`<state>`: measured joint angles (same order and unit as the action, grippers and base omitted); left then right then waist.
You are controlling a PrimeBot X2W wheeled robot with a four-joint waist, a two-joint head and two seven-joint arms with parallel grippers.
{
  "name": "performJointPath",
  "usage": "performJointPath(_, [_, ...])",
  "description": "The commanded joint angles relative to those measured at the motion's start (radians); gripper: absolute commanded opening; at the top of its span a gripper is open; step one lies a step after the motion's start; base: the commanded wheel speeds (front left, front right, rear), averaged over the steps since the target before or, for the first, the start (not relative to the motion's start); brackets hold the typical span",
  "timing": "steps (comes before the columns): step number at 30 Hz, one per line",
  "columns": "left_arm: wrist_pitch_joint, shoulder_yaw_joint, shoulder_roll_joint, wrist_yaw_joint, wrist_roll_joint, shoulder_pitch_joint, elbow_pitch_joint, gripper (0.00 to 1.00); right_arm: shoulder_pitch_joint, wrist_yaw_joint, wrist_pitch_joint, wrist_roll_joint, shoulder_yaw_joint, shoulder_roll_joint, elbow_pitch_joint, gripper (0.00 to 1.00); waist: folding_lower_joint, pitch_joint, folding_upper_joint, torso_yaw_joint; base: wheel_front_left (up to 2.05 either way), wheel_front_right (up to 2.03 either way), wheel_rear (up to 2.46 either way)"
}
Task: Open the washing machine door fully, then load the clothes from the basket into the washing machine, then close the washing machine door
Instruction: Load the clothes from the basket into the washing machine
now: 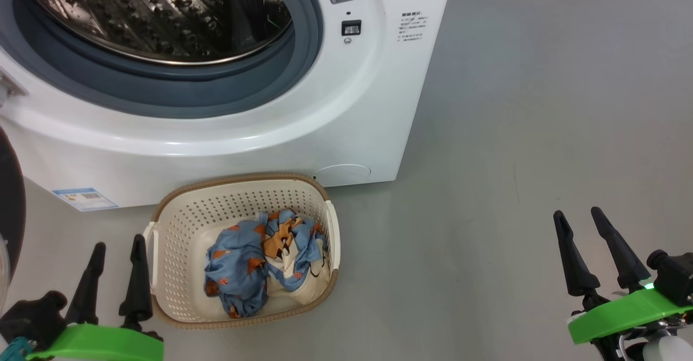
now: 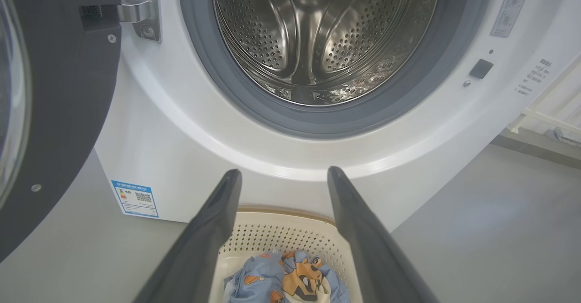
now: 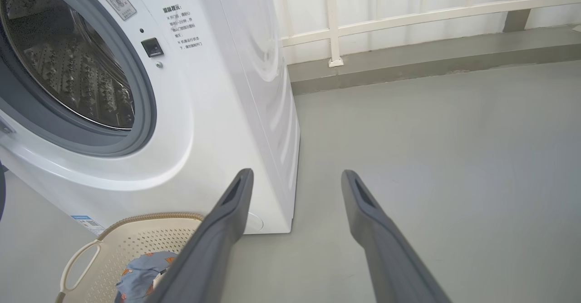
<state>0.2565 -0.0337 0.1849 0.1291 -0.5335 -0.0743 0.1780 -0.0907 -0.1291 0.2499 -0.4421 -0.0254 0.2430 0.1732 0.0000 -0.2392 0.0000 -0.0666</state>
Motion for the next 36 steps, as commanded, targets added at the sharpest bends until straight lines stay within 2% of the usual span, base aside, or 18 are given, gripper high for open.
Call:
performJointPath(1, [0.005, 0.027, 0.019, 0.002, -0.003, -0.042, -0.013, 1.0, -0.022, -0.002, 0.012, 0.002, -0.024, 0.008, -0.025, 1.0, 0.0, -0.004, 0.0, -0.001, 0.0, 0.0, 0.0])
performJointPath(14, [0.005, -0.045, 0.023, 0.002, -0.007, -0.085, 0.07, 1.0, -0.032, -0.002, 0.012, 0.003, -0.023, -0.01, -0.033, 1.0, 0.0, -0.04, 0.0, -0.003, 0.0, 0.0, 0.0])
performJointPath(36, [0.005, -0.259, 0.101, 0.002, -0.104, -0.384, 0.422, 1.0, -0.182, -0.002, 0.012, 0.024, -0.045, -0.076, -0.057, 1.0, 0.0, -0.326, 0.0, -0.035, 0.0, 0.0, 0.0])
